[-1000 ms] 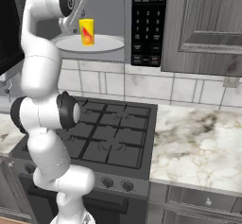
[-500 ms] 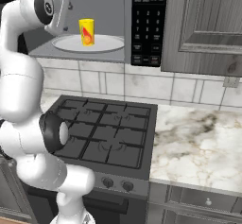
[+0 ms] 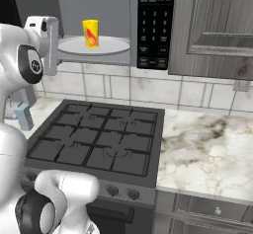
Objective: Place the microwavable item in the microwave. Then, close the microwave door and press the start button.
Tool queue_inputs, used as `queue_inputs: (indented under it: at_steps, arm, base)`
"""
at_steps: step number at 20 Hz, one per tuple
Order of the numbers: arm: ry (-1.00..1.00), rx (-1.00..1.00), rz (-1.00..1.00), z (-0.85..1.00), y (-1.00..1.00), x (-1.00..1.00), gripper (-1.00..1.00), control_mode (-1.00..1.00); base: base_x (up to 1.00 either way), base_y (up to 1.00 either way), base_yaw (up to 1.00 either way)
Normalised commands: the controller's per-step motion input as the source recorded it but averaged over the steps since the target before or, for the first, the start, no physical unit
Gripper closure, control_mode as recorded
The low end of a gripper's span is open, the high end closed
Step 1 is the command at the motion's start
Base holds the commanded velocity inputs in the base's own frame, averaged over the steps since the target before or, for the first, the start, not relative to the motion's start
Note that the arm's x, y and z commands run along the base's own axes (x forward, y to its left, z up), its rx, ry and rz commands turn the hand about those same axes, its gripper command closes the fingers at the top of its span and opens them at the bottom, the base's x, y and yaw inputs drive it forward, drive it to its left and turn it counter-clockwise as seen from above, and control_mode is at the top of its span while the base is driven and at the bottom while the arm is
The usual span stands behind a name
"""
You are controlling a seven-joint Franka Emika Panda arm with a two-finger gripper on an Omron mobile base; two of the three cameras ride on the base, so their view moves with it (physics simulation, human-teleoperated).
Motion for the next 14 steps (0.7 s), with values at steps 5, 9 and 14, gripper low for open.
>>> queue_inputs:
  at_steps: [5,9,14]
  arm:
    - [-0.13,-0.19,0.00,-0.70,0.00,-0.87,-1.00,-1.00]
    - [-0.07,-0.25,0.00,-0.82,0.00,-0.73,-1.00,-1.00]
    - [0.00,-0.28,-0.07,-0.77,0.01,-0.29,-1.00,-1.00]
  base:
    - [0.00,0.00,0.00]
    - [0.00,0.00,0.00]
    - [0.00,0.00,0.00]
